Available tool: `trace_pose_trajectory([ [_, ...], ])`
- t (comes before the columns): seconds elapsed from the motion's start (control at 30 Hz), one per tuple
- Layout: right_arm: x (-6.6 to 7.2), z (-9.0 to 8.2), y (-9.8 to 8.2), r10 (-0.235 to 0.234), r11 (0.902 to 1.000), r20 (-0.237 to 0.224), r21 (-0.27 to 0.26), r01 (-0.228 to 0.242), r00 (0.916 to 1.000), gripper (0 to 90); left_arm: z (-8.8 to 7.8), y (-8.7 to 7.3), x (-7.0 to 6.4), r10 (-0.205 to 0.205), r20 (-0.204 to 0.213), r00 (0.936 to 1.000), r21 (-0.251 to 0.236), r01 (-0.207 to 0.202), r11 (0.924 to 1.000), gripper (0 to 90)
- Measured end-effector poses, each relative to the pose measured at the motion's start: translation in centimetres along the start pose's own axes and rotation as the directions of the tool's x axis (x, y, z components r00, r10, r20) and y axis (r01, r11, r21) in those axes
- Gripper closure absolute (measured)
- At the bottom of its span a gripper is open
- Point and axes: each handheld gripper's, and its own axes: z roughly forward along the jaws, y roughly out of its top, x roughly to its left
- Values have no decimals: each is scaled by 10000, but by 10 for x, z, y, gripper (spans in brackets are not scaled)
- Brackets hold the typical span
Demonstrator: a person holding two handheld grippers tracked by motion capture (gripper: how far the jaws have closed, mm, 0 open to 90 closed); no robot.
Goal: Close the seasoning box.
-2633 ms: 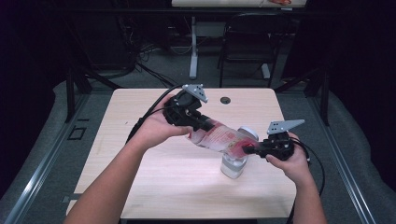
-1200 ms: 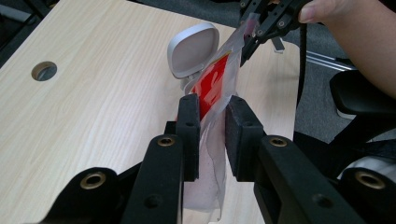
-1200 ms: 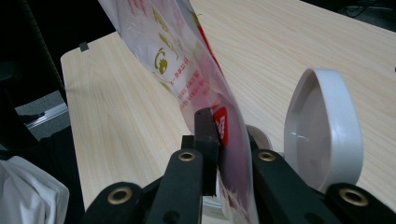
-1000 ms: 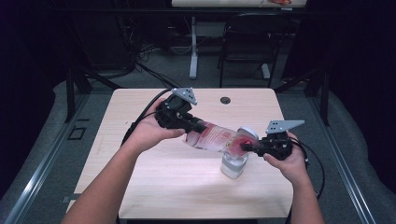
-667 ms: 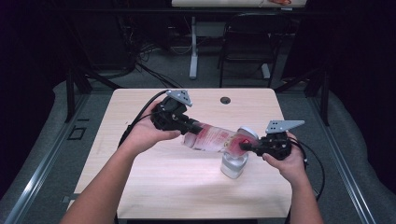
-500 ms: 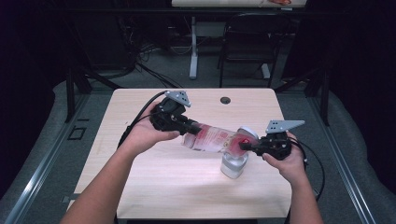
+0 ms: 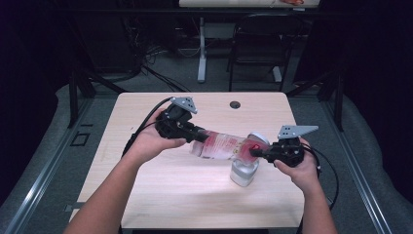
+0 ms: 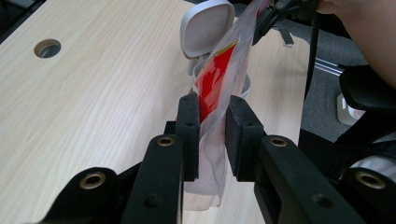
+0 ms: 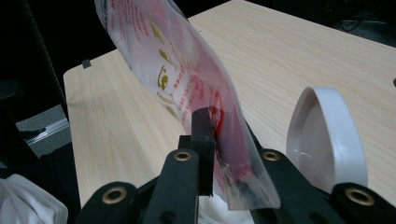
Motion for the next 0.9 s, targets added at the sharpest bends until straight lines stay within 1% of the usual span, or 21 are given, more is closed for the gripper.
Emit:
trace_pose_trajectory([
  [0.23, -2, 0, -1, 82, 10000, -110, -23, -82, 9999, 810, 3, -7, 3, -183, 45, 9998, 34, 183, 9998, 771],
  [0.3, -2, 0, -1, 93, 10000, -121, -13, -94, 9999, 806, 3, -10, 3, -258, 60, 9997, -67, 258, 9996, 771],
  [0.47, -3, 1, -3, 132, 9999, -115, 62, -131, 9998, 796, 2, -14, 5, -355, 47, 9994, -86, 355, 9993, 772],
  [0.6, -5, 3, -5, 226, 9997, -164, 113, -224, 9996, 795, 0, -19, 7, -484, 35, 9988, -182, 485, 9987, 771],
  [0.77, -6, 3, -5, 231, 9996, -213, 155, -228, 9995, 796, -1, -24, 9, -597, 41, 9982, -249, 598, 9979, 771],
  [0.9, -7, 4, -7, 260, 9994, -266, 219, -254, 9993, 796, -1, -27, 10, -668, 1, 9978, -202, 668, 9976, 770],
])
